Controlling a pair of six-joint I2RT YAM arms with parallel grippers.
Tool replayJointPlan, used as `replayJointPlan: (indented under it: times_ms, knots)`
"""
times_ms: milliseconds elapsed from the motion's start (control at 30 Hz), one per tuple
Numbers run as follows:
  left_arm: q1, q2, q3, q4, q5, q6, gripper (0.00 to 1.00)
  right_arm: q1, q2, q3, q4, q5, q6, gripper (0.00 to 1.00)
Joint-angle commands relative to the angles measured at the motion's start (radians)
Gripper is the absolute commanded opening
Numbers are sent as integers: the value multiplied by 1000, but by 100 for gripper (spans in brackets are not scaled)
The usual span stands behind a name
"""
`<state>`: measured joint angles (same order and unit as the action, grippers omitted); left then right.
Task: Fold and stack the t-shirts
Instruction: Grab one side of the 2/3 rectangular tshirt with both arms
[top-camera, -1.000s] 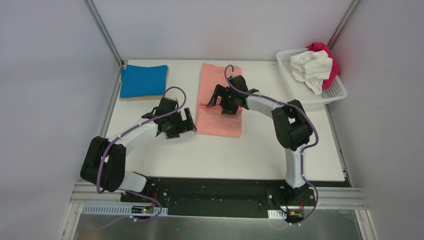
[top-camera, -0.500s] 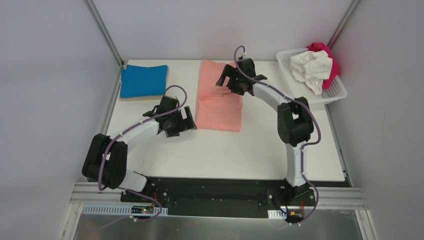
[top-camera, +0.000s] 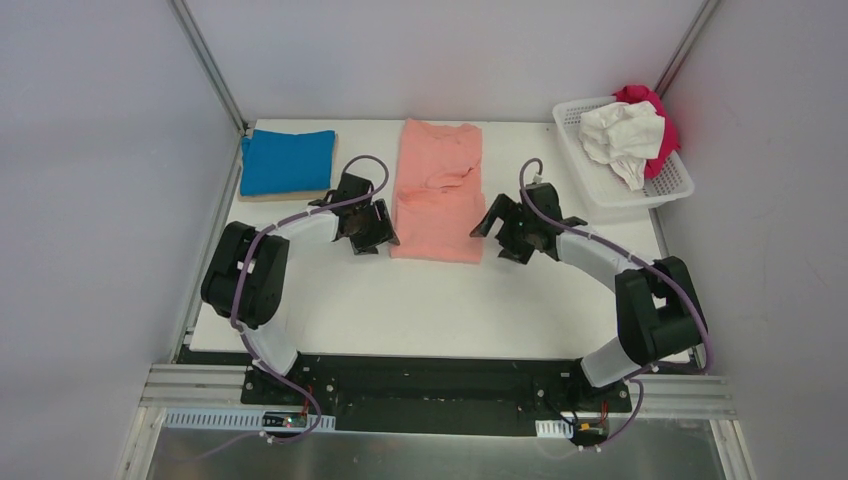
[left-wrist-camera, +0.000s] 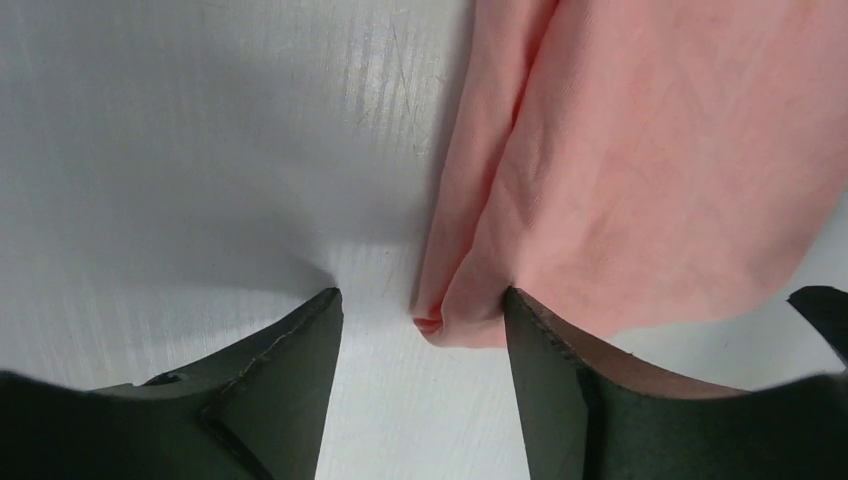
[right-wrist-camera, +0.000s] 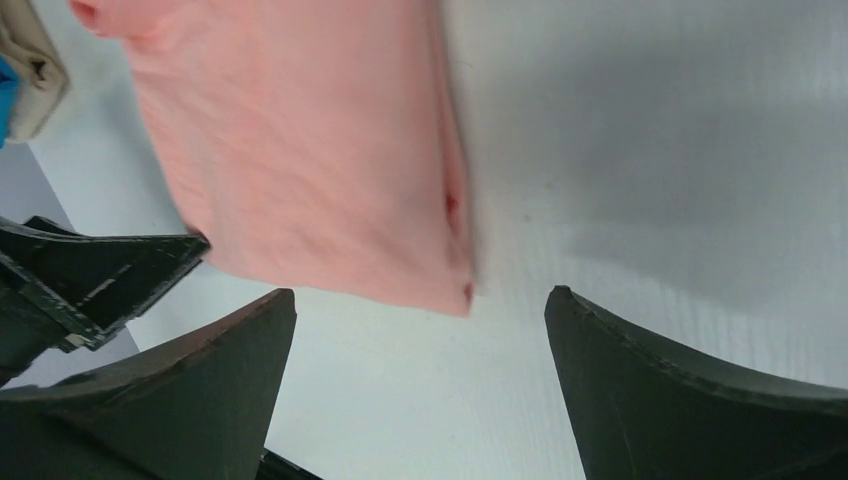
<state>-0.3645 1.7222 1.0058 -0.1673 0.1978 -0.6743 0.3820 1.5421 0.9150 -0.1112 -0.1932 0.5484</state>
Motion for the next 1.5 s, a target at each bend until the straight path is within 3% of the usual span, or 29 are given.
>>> replayJointPlan:
  times_ms: [0, 100, 267, 400, 500, 733, 800, 900, 1067, 1333, 1400, 1467]
  knots:
    - [7, 31, -12, 13, 46, -15, 54, -7, -49, -84, 74, -68, 88, 99]
    - [5, 42, -31, 35, 73, -24, 42, -6, -36, -119, 106, -93, 123, 98]
    - [3, 83, -35, 59, 121, -37, 31, -7, 12, -134, 178, -121, 157, 90]
    - [2, 93, -40, 61, 112, -44, 0, -6, 61, -127, 201, -108, 180, 70]
    - [2, 68, -58, 63, 79, -45, 0, -5, 90, -126, 205, -105, 200, 56]
    - [2, 56, -76, 64, 73, -53, 0, -5, 148, -144, 192, -130, 222, 35]
    - [2, 51, -85, 65, 70, -60, 0, -6, 149, -155, 192, -144, 226, 26]
    - [1, 12, -107, 65, 82, -67, 0, -5, 127, -171, 180, -197, 222, 0]
    - [-24, -222, -230, 53, 93, -44, 0, -5, 11, -189, 64, -442, 172, 0]
    - [-36, -723, -410, -46, 139, -65, 0, -6, -235, -123, -438, -825, -92, 0]
    - [-37, -818, -410, -69, 190, -66, 0, -3, -276, -81, -582, -867, -168, 0]
    - [-37, -898, -404, -84, 235, -61, 0, 6, -313, -70, -614, -873, -178, 0]
